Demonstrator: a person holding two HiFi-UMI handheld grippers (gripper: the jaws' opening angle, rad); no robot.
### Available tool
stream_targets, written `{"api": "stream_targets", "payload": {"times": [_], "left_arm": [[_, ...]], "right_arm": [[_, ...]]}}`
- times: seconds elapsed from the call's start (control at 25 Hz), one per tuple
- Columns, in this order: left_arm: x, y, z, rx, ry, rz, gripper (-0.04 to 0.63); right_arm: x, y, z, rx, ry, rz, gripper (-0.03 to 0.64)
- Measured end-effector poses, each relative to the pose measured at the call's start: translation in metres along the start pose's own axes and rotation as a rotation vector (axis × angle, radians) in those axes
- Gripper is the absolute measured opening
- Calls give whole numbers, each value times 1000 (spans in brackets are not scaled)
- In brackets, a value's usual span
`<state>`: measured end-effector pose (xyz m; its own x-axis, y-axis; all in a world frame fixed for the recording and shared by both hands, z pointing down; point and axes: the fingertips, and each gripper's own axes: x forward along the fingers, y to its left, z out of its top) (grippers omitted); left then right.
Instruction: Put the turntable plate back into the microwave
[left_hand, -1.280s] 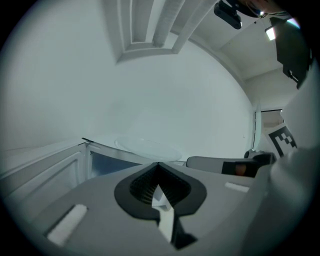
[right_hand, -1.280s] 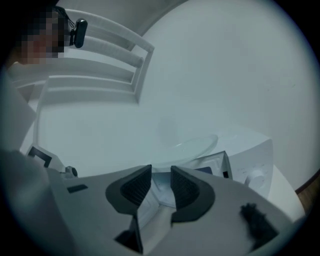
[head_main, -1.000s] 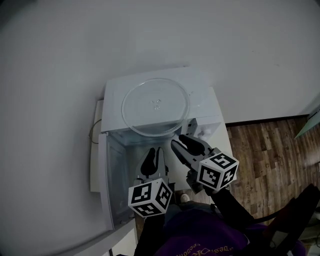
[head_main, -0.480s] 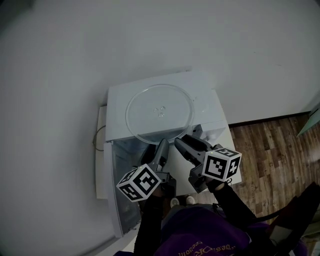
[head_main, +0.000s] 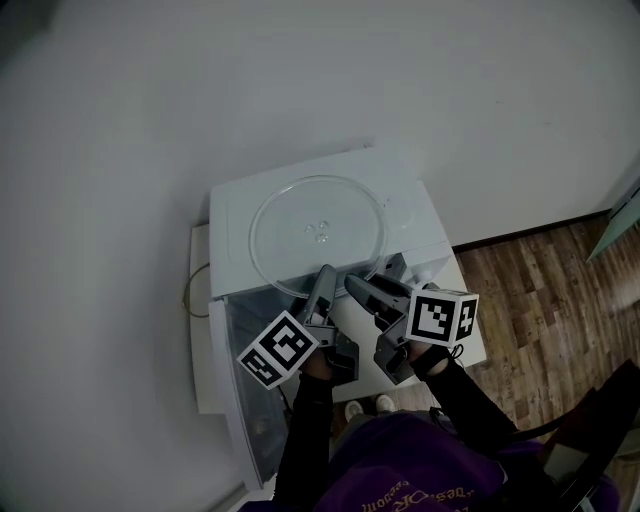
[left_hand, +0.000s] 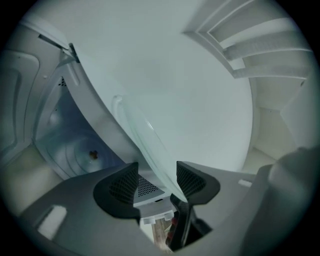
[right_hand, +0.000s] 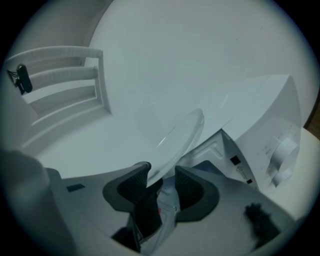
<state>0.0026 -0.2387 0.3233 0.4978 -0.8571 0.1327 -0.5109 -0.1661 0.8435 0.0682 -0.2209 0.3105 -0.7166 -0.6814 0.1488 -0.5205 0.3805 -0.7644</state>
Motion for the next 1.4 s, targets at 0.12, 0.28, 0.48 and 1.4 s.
{"api": "stream_targets", "payload": {"times": [0.12, 0.28, 0.48, 1.4], "left_arm": [[-1, 2, 0, -24, -20, -6, 239], [-4, -1, 4, -44, -50, -34, 188], [-6, -3, 3, -60, -68, -36, 98], [-46, -26, 1, -120, -100, -235, 64]], "right_arm": [[2, -3, 1, 45, -17, -8, 164], [7, -1, -2, 59, -18, -7, 163], [6, 0, -5, 71, -21, -15, 138], [-23, 39, -17, 38, -107, 15, 124]]}}
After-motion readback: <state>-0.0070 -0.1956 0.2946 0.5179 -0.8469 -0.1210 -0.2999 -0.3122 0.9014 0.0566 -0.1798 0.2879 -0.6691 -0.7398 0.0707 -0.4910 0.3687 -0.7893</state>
